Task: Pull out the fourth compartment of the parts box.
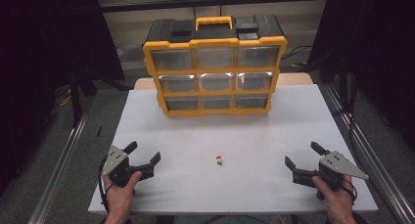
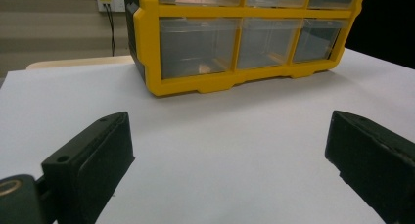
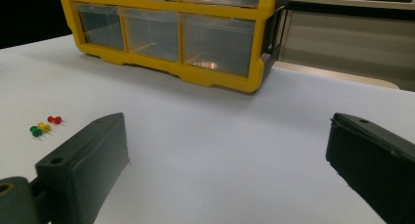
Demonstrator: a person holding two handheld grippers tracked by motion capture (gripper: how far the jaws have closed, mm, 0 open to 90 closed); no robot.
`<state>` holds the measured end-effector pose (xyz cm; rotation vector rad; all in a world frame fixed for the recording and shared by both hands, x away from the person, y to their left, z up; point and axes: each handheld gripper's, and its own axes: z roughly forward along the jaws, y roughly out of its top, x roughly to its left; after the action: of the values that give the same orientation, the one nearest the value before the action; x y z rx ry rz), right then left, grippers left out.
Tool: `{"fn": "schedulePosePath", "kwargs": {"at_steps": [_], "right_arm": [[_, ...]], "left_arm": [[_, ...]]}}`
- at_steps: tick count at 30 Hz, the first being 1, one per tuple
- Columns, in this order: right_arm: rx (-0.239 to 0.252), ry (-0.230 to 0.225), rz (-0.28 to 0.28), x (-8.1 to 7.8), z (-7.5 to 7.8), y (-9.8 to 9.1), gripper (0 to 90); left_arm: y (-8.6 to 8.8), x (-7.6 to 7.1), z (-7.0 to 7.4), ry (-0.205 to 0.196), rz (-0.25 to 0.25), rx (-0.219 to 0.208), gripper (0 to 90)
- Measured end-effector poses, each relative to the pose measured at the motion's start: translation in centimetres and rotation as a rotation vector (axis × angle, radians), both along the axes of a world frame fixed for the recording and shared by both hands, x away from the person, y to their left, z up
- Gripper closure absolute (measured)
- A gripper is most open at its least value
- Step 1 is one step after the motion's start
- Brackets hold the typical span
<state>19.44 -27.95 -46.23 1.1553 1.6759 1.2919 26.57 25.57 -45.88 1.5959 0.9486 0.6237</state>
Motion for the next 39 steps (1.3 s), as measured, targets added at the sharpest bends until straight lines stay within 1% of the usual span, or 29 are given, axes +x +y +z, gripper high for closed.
{"fn": "schedulePosePath", "kwargs": {"at_steps": [3,4,5,6,7,8,9,11,12,13,14,17,18,19,20,21,22,23,24,26,28,30,32,33,34,35,36,38,39], "right_arm": [[-0.005,0.006,0.008,0.0,-0.1,-0.1,2.5],[-0.002,0.012,0.011,0.0,-0.1,-0.1,2.2],[-0.002,0.012,0.011,0.0,-0.1,-0.1,2.2],[-0.003,0.015,0.011,0.0,-0.1,-0.2,2.1],[-0.002,0.017,0.009,0.1,-0.1,-0.2,2.0],[0.0,0.02,0.013,0.1,-0.1,-0.2,2.0],[-0.003,0.021,0.015,0.1,-0.1,-0.2,2.0],[-0.011,0.024,0.018,0.3,-0.2,-0.2,2.0],[-0.014,0.03,0.02,0.3,-0.2,0.0,1.9],[-0.014,0.03,0.02,0.3,-0.2,0.0,1.9],[-0.013,0.029,0.024,0.3,-0.2,0.0,1.9],[-0.011,0.029,0.028,0.3,-0.2,0.0,1.9],[-0.011,0.031,0.03,0.3,-0.2,0.1,1.8],[-0.011,0.031,0.03,0.3,-0.2,0.1,1.8],[-0.011,0.031,0.032,0.3,-0.2,0.1,1.7],[-0.011,0.035,0.029,0.3,-0.2,0.1,1.8],[-0.012,0.038,0.023,0.3,-0.2,0.1,1.8],[-0.015,0.038,0.019,0.4,-0.2,0.1,1.8],[-0.01,0.039,0.02,0.3,-0.2,0.1,1.8],[-0.01,0.04,0.021,0.3,-0.1,0.1,1.8],[-0.011,0.039,0.023,0.3,-0.1,0.1,1.8],[-0.01,0.042,0.027,0.3,-0.1,0.2,1.8],[-0.013,0.042,0.028,0.3,-0.1,0.2,1.8],[-0.012,0.043,0.028,0.3,-0.1,0.2,1.8],[-0.011,0.045,0.028,0.3,-0.1,0.2,1.8],[-0.011,0.043,0.027,0.3,-0.1,0.1,1.8],[-0.01,0.042,0.026,0.3,-0.1,0.2,1.8],[-0.011,0.039,0.026,0.3,-0.1,0.1,1.8],[-0.012,0.04,0.028,0.3,-0.1,0.1,1.8]], "left_arm": [[-0.3,-0.1,0.0,-0.003,0.011,0.009,3.7],[-0.3,-0.1,0.0,0.001,-0.003,0.04,3.7],[-0.6,0.0,-0.1,0.005,-0.01,0.005,3.7],[-0.7,0.0,-0.1,0.009,-0.006,0.013,3.7],[-1.1,0.0,-0.2,0.007,0.001,-0.003,3.7],[-1.0,0.0,-0.2,0.008,-0.013,0.034,3.8],[-1.1,0.1,-0.1,0.01,-0.02,0.05,3.8],[-1.4,0.3,-0.2,0.008,-0.034,0.062,3.7],[-1.6,0.3,-0.2,0.006,-0.028,0.049,3.8],[-1.6,0.4,-0.2,0.005,-0.041,0.068,3.8],[-1.7,0.5,-0.2,-0.002,-0.046,0.069,3.8],[-2.0,0.6,-0.2,-0.001,-0.047,0.083,3.8],[-2.0,0.6,-0.1,-0.009,-0.048,0.108,3.8],[-2.2,0.6,-0.1,-0.017,-0.046,0.115,3.8],[-2.3,0.7,0.1,-0.03,-0.048,0.144,3.8],[-2.5,0.6,0.1,-0.022,-0.05,0.158,3.7],[-2.7,0.7,0.2,-0.029,-0.063,0.155,3.7],[-2.8,0.8,0.4,-0.04,-0.07,0.172,3.7],[-2.9,0.9,0.5,-0.047,-0.075,0.168,3.8],[-3.1,1.0,0.7,-0.062,-0.067,0.174,3.8],[-3.4,1.3,0.8,-0.083,-0.077,0.203,3.8],[-3.6,1.6,1.1,-0.105,-0.094,0.255,3.8],[-4.0,1.9,1.3,-0.111,-0.098,0.233,3.9],[-4.1,2.0,1.6,-0.113,-0.104,0.266,4.0],[-4.2,2.3,1.7,-0.122,-0.11,0.272,4.3],[-4.3,2.5,1.8,-0.135,-0.104,0.296,4.4],[-4.6,2.7,1.9,-0.15,-0.086,0.298,4.4],[-4.8,3.1,2.1,-0.165,-0.097,0.309,4.5],[-5.0,3.4,2.1,-0.183,-0.089,0.322,4.5]]}}
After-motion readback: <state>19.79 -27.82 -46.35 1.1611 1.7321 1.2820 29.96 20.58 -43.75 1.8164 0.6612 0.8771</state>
